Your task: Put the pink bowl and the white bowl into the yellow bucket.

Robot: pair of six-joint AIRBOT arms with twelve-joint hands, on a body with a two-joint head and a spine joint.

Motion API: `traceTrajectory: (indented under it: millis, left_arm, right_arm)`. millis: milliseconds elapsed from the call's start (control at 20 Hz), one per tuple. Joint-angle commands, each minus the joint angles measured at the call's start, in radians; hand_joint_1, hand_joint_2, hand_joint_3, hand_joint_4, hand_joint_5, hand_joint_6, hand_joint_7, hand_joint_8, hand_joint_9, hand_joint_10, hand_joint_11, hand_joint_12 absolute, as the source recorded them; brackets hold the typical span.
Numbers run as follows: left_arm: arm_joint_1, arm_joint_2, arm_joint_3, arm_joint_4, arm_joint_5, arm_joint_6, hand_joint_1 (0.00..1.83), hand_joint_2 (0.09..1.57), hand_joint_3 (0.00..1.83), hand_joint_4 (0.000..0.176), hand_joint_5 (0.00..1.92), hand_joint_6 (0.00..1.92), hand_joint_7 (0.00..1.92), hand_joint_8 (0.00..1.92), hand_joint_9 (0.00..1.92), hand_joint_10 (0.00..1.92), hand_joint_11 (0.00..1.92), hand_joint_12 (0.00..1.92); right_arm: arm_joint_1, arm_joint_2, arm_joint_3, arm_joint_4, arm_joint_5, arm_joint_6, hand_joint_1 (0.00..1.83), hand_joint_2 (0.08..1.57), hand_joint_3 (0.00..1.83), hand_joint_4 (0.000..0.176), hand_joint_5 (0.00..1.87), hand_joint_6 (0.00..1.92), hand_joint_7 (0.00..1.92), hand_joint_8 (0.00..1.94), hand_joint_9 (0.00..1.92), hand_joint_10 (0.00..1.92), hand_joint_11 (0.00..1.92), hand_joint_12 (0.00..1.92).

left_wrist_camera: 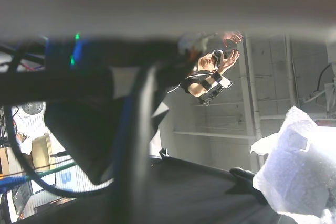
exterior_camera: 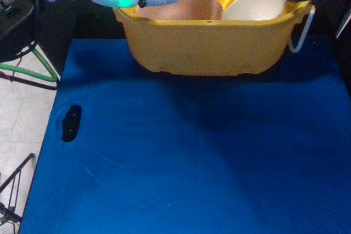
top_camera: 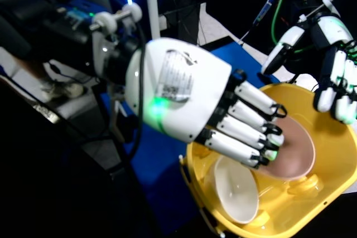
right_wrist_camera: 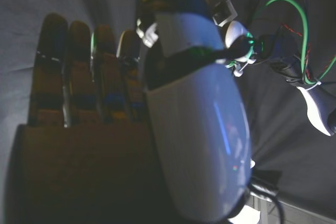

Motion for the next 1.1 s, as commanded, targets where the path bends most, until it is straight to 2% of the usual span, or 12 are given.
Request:
traceTrajectory:
  millis: [0, 450, 500, 600, 650, 700, 750, 850, 900, 950, 1000, 1050]
  left_arm:
    - [-0.004, -0.002, 0.006, -0.038, -0.111, -0.003, 0.74, 0.99, 0.00, 0.082, 0.31, 0.00, 0.14, 0.00, 0.12, 0.13, 0.00, 1.07]
    - [0.010, 0.034, -0.015, -0.061, -0.142, -0.003, 0.75, 1.00, 0.00, 0.088, 0.29, 0.00, 0.16, 0.00, 0.13, 0.11, 0.00, 1.13]
    - [0.011, 0.043, -0.021, -0.065, -0.151, -0.003, 0.75, 1.00, 0.00, 0.085, 0.29, 0.00, 0.17, 0.00, 0.13, 0.11, 0.00, 1.12]
    - [0.016, 0.063, -0.034, -0.084, -0.181, -0.001, 0.81, 1.02, 0.00, 0.055, 0.32, 0.01, 0.21, 0.01, 0.16, 0.13, 0.00, 1.17]
    - [0.020, 0.069, -0.039, -0.095, -0.196, 0.001, 0.77, 1.03, 0.01, 0.064, 0.32, 0.01, 0.24, 0.01, 0.18, 0.14, 0.00, 1.28]
    - [0.027, 0.076, -0.044, -0.107, -0.216, 0.002, 0.75, 1.03, 0.00, 0.048, 0.34, 0.02, 0.27, 0.02, 0.20, 0.16, 0.00, 1.36]
    - [0.032, 0.082, -0.047, -0.118, -0.229, 0.004, 0.76, 1.02, 0.00, 0.048, 0.35, 0.02, 0.30, 0.02, 0.23, 0.18, 0.00, 1.41]
    - [0.041, 0.096, -0.057, -0.138, -0.258, 0.008, 0.81, 1.02, 0.00, 0.061, 0.34, 0.01, 0.27, 0.00, 0.22, 0.17, 0.00, 1.38]
    - [0.043, 0.103, -0.063, -0.145, -0.269, 0.011, 0.83, 1.01, 0.00, 0.061, 0.33, 0.01, 0.27, 0.00, 0.22, 0.18, 0.00, 1.38]
    - [0.043, 0.109, -0.067, -0.150, -0.279, 0.017, 0.81, 0.99, 0.00, 0.087, 0.32, 0.00, 0.26, 0.00, 0.22, 0.18, 0.00, 1.40]
    - [0.043, 0.111, -0.068, -0.153, -0.289, 0.019, 0.82, 0.99, 0.00, 0.095, 0.31, 0.00, 0.24, 0.00, 0.21, 0.18, 0.00, 1.41]
    - [0.043, 0.116, -0.071, -0.158, -0.311, 0.019, 0.83, 1.01, 0.00, 0.097, 0.26, 0.00, 0.18, 0.00, 0.20, 0.17, 0.00, 1.42]
  right_arm:
    - [0.014, 0.003, -0.002, 0.011, 0.130, 0.002, 0.76, 0.98, 0.00, 0.000, 0.19, 0.81, 0.37, 0.04, 0.13, 0.58, 0.00, 1.22]
    - [0.014, 0.055, -0.063, 0.020, 0.207, 0.002, 0.72, 1.02, 0.01, 0.000, 0.16, 0.80, 0.37, 0.02, 0.09, 0.58, 0.00, 1.20]
    - [0.014, 0.065, -0.074, 0.020, 0.226, 0.002, 0.73, 1.02, 0.00, 0.000, 0.13, 0.84, 0.35, 0.01, 0.06, 0.61, 0.00, 1.20]
    - [0.015, 0.090, -0.103, 0.020, 0.273, 0.002, 0.76, 1.00, 0.00, 0.000, 0.14, 0.79, 0.34, 0.00, 0.04, 0.59, 0.00, 1.10]
    - [0.016, 0.101, -0.116, 0.020, 0.290, 0.002, 0.79, 0.98, 0.00, 0.043, 0.21, 0.65, 0.32, 0.00, 0.06, 0.51, 0.00, 1.04]
    - [0.016, 0.115, -0.133, 0.020, 0.319, 0.002, 0.80, 0.98, 0.00, 0.038, 0.23, 0.55, 0.29, 0.00, 0.06, 0.41, 0.00, 0.95]
    - [0.019, 0.126, -0.143, 0.020, 0.331, 0.002, 0.79, 0.97, 0.00, 0.051, 0.25, 0.47, 0.28, 0.00, 0.08, 0.30, 0.00, 0.94]
    - [0.018, 0.148, -0.162, 0.027, 0.404, 0.003, 0.74, 0.96, 0.00, 0.039, 0.25, 0.25, 0.27, 0.00, 0.13, 0.17, 0.00, 0.98]
    - [0.018, 0.160, -0.175, 0.028, 0.429, 0.003, 0.73, 0.94, 0.00, 0.041, 0.26, 0.19, 0.27, 0.00, 0.14, 0.13, 0.00, 0.87]
    - [0.018, 0.170, -0.186, 0.028, 0.457, 0.003, 0.73, 0.93, 0.00, 0.046, 0.24, 0.15, 0.27, 0.00, 0.14, 0.10, 0.00, 0.90]
    - [0.018, 0.175, -0.195, 0.028, 0.476, 0.003, 0.75, 0.91, 0.00, 0.055, 0.26, 0.15, 0.28, 0.00, 0.16, 0.10, 0.00, 0.95]
    - [0.018, 0.181, -0.204, 0.028, 0.483, 0.003, 0.74, 0.88, 0.00, 0.051, 0.23, 0.10, 0.24, 0.00, 0.12, 0.07, 0.00, 0.81]
